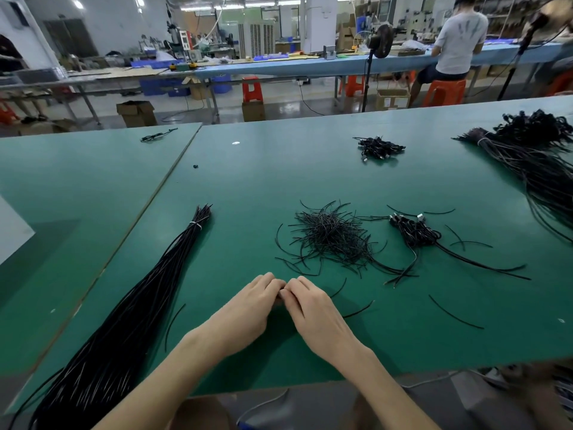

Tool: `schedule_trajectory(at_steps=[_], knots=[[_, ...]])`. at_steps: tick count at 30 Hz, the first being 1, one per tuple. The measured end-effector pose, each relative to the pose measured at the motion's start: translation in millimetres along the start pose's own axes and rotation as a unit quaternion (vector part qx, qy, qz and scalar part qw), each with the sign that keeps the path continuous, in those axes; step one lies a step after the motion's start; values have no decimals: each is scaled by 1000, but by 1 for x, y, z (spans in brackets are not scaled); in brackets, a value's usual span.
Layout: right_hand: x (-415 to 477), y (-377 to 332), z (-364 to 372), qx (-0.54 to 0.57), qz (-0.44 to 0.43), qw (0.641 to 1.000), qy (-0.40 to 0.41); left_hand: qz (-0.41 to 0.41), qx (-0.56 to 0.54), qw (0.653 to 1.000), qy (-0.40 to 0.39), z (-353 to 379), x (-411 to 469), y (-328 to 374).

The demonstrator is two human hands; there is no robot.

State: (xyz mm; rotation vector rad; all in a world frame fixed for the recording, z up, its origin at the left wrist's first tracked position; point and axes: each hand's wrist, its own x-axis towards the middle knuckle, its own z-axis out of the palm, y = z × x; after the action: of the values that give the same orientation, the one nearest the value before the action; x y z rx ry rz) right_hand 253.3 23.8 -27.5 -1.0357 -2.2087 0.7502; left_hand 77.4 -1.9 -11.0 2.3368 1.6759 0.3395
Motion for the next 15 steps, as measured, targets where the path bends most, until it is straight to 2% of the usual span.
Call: schedule_trajectory(at_steps=[5, 8, 15], knots=[[0, 3, 2, -10, -29, 999, -12, -32, -49, 991, -119, -21, 1, -7], [-1, 5, 5, -46, -58, 997, -17, -55, -70, 988, -126, -36, 1, -5], [-3, 4, 5, -89, -70, 993, -32, -101, 10, 986, -136, -46, 12, 9]])
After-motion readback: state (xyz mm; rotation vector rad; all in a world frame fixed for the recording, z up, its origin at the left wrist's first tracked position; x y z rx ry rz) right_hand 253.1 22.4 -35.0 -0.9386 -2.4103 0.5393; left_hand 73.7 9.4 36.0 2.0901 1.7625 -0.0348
